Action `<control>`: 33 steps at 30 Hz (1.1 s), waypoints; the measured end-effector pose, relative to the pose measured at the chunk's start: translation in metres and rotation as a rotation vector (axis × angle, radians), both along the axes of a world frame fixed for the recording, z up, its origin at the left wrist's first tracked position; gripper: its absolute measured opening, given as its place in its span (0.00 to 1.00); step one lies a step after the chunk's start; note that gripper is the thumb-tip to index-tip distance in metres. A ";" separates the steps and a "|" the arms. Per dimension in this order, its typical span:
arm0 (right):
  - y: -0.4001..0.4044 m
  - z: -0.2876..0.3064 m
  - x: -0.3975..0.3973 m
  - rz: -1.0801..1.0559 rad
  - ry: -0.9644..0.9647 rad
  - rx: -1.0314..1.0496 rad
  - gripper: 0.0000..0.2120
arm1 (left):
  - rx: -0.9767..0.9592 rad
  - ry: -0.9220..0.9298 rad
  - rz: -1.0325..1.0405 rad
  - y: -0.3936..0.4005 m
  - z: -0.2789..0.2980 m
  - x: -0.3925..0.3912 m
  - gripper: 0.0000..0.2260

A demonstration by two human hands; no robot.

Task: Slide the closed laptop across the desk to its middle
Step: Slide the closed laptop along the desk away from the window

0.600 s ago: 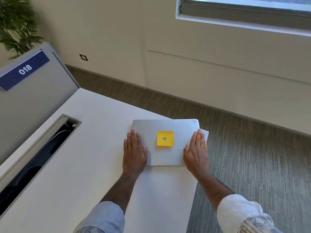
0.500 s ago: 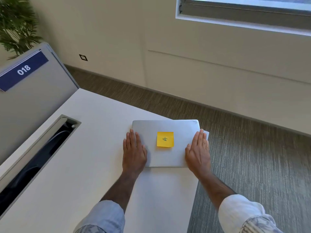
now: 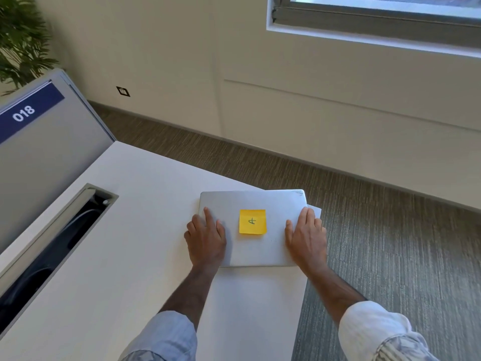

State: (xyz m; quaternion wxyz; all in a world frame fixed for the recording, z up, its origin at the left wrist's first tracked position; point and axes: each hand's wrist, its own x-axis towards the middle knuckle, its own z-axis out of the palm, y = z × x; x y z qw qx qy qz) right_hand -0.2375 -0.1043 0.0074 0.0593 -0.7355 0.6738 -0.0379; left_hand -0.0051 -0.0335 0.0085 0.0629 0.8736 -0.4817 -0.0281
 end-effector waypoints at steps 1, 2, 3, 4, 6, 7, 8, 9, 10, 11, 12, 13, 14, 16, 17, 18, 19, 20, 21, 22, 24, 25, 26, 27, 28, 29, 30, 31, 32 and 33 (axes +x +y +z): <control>0.000 0.001 0.001 -0.007 0.003 0.007 0.32 | 0.007 -0.001 0.009 0.000 0.001 -0.001 0.24; 0.000 0.001 0.002 -0.011 -0.001 0.007 0.33 | 0.006 -0.002 0.016 -0.001 0.000 -0.002 0.23; -0.001 0.001 0.003 -0.015 -0.009 0.010 0.33 | 0.003 -0.001 0.023 -0.002 0.000 -0.002 0.23; -0.001 0.000 0.004 -0.018 -0.018 0.010 0.32 | -0.003 -0.001 0.026 -0.002 0.000 -0.002 0.23; -0.001 0.000 0.005 -0.027 -0.033 0.016 0.33 | -0.021 0.001 0.033 -0.004 -0.001 -0.002 0.23; -0.001 0.001 0.005 -0.034 -0.041 0.021 0.34 | -0.034 0.005 0.039 -0.004 -0.001 -0.001 0.22; -0.002 0.001 0.006 -0.043 -0.048 0.024 0.34 | -0.048 0.013 0.047 -0.005 -0.002 0.000 0.22; -0.001 0.001 0.006 -0.054 -0.055 0.024 0.34 | -0.061 0.025 0.055 -0.006 -0.002 0.000 0.21; -0.001 0.000 0.007 -0.065 -0.061 0.022 0.34 | -0.074 0.040 0.065 -0.008 -0.002 -0.001 0.21; -0.001 0.000 0.008 -0.073 -0.069 0.022 0.34 | -0.089 0.059 0.081 -0.009 -0.002 -0.001 0.21; -0.001 0.000 0.010 -0.082 -0.077 0.022 0.34 | -0.107 0.081 0.102 -0.011 -0.002 -0.001 0.20; -0.002 0.000 0.011 -0.093 -0.083 0.022 0.35 | -0.127 0.111 0.124 -0.013 -0.002 -0.001 0.20; -0.002 0.000 0.012 -0.103 -0.088 0.019 0.35 | -0.146 0.142 0.146 -0.015 -0.002 0.000 0.20; -0.002 0.001 0.013 -0.114 -0.103 0.015 0.35 | -0.173 0.202 0.186 -0.018 -0.001 0.001 0.19; -0.001 0.001 0.014 -0.118 -0.113 0.016 0.35 | -0.180 0.234 0.202 -0.019 -0.001 0.002 0.19; -0.001 0.000 0.013 -0.122 -0.125 0.016 0.35 | -0.185 0.270 0.218 -0.019 -0.001 0.003 0.19; 0.000 -0.001 0.012 -0.126 -0.139 0.013 0.36 | -0.190 0.311 0.231 -0.017 0.000 0.005 0.20; 0.001 -0.001 0.011 -0.129 -0.154 0.009 0.36 | -0.198 0.352 0.243 -0.015 0.000 0.006 0.20; 0.002 -0.002 0.011 -0.131 -0.167 0.007 0.36 | -0.211 0.392 0.255 -0.012 0.000 0.007 0.19; 0.003 -0.003 0.010 -0.130 -0.174 0.003 0.36 | -0.229 0.430 0.263 -0.010 -0.001 0.008 0.20; 0.006 -0.002 0.010 -0.129 -0.183 0.001 0.36 | -0.274 0.501 0.272 -0.005 0.001 0.012 0.21; 0.007 -0.002 0.010 -0.133 -0.188 0.005 0.36 | -0.302 0.541 0.275 -0.004 0.002 0.013 0.21; 0.009 0.000 0.011 -0.135 -0.194 0.008 0.36 | -0.330 0.579 0.277 -0.003 0.003 0.014 0.22; 0.010 0.001 0.011 -0.133 -0.199 0.007 0.36 | -0.350 0.608 0.273 0.000 0.005 0.014 0.22; 0.011 0.003 0.011 -0.127 -0.203 0.003 0.36 | -0.361 0.628 0.269 0.002 0.006 0.014 0.22; 0.011 0.005 0.011 -0.118 -0.204 -0.001 0.36 | -0.365 0.639 0.269 0.006 0.007 0.013 0.22; 0.011 0.007 0.011 -0.109 -0.204 -0.004 0.36 | -0.367 0.647 0.273 0.009 0.007 0.013 0.22; 0.011 0.009 0.011 -0.101 -0.204 -0.008 0.36 | -0.369 0.655 0.282 0.013 0.008 0.012 0.21; 0.011 0.011 0.011 -0.095 -0.203 -0.011 0.36 | -0.370 0.661 0.290 0.016 0.008 0.011 0.21; 0.011 0.013 0.011 -0.091 -0.199 -0.012 0.36 | -0.372 0.666 0.298 0.019 0.009 0.010 0.21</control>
